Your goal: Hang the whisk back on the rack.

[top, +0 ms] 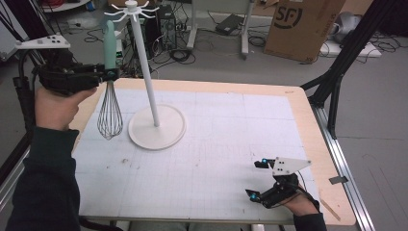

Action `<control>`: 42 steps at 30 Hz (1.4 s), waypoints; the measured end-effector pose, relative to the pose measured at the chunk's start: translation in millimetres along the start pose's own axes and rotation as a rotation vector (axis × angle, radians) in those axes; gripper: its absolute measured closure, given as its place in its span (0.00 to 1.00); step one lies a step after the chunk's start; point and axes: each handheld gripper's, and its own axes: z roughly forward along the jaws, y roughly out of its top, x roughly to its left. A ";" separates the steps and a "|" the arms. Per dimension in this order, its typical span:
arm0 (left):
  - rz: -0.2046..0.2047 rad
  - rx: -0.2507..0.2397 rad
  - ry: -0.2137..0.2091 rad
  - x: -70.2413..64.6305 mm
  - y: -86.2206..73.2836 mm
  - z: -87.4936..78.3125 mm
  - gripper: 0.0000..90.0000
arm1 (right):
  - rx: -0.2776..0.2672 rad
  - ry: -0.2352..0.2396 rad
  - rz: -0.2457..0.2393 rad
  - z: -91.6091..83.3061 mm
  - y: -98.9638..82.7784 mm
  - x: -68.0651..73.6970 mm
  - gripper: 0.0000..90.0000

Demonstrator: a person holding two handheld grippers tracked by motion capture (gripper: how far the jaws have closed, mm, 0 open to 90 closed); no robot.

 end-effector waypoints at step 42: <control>0.000 0.016 0.031 21.4 9.5 4.1 0.77 | 0.010 0.000 0.004 0.9 -2.1 -0.3 0.01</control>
